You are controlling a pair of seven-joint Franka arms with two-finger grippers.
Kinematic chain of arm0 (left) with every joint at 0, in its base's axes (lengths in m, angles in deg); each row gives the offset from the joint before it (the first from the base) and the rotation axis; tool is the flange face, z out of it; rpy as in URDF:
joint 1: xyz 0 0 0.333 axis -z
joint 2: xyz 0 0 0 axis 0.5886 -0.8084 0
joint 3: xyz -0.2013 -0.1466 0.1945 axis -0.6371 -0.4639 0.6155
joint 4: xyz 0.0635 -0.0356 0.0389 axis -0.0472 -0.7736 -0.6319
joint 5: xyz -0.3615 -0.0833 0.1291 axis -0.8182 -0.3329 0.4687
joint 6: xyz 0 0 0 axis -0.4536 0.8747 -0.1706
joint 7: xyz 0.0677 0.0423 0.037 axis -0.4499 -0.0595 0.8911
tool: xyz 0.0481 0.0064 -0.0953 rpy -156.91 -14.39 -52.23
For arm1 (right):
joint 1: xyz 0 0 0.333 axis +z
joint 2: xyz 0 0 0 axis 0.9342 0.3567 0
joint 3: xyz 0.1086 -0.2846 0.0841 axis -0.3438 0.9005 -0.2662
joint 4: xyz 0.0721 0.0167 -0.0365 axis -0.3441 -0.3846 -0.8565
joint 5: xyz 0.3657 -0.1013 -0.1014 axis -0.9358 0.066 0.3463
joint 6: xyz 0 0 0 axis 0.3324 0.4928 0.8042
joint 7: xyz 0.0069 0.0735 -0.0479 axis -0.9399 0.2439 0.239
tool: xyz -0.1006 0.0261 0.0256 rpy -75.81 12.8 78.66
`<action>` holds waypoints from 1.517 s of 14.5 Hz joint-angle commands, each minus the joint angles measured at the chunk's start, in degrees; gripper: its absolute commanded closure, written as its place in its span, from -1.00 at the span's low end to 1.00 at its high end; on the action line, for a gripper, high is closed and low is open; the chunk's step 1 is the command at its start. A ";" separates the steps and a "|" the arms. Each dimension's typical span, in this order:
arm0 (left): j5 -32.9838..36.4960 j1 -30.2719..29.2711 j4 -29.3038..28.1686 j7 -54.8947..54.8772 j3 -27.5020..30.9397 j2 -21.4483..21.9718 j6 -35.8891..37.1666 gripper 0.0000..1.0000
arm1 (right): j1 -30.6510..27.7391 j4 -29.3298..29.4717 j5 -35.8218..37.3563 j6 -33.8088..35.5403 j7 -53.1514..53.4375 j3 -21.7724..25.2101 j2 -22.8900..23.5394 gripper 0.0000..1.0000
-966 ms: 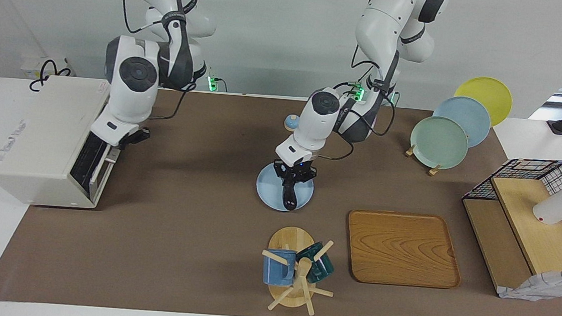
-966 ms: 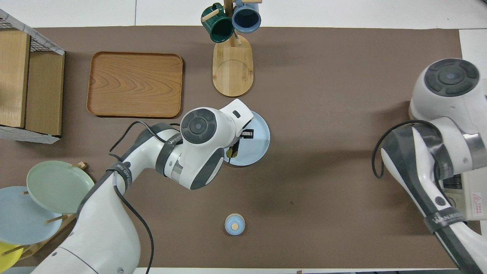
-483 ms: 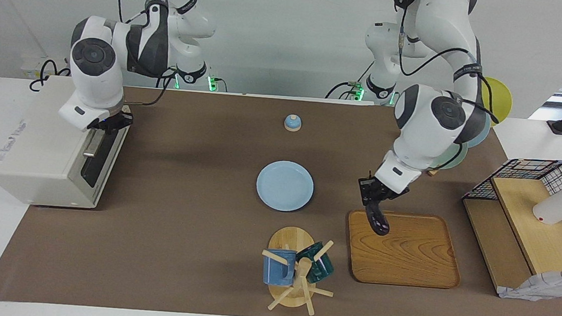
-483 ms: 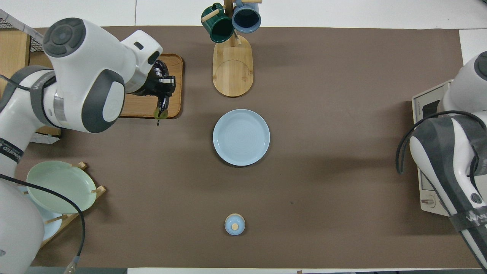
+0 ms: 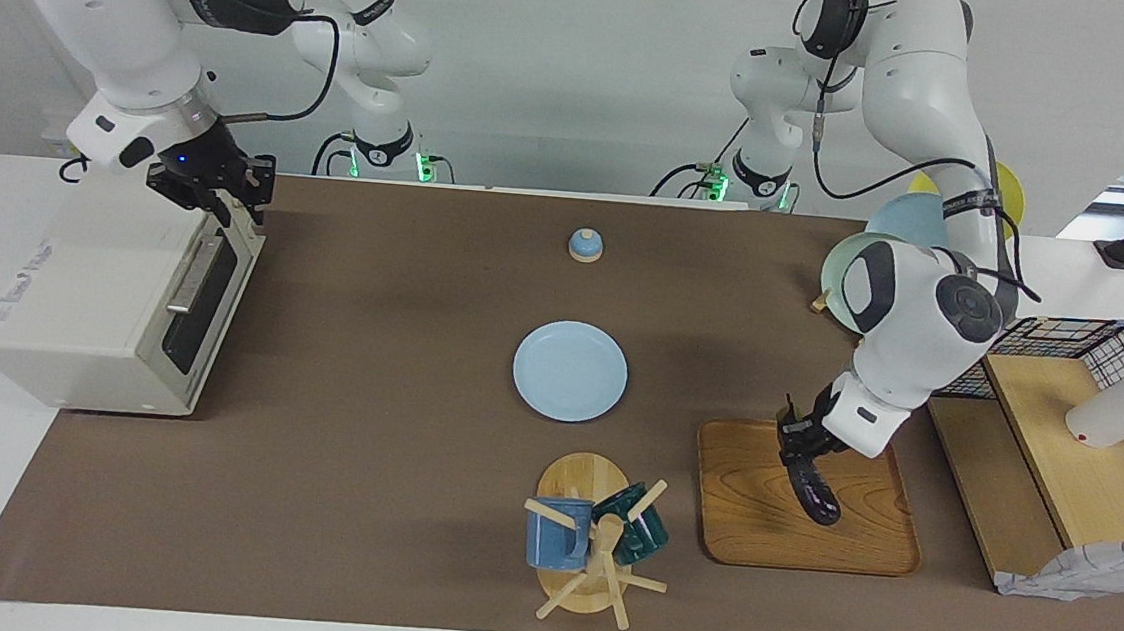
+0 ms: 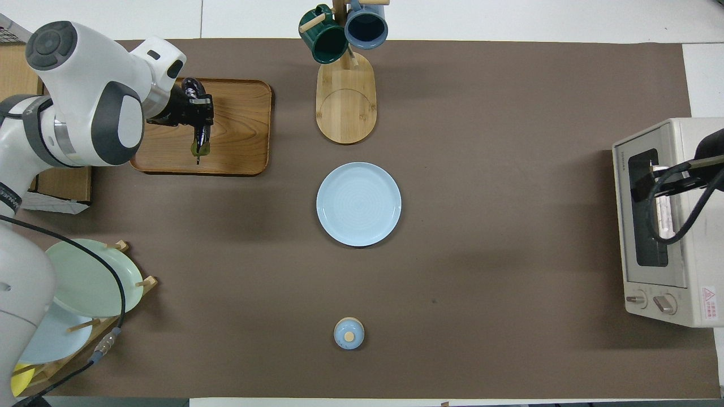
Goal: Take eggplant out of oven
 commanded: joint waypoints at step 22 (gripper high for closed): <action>2.90 -3.64 -0.08 -8.06 0.06 13.02 14.89 -1.00 | 1.80 0.31 1.83 -1.80 4.73 0.23 -1.07 -1.00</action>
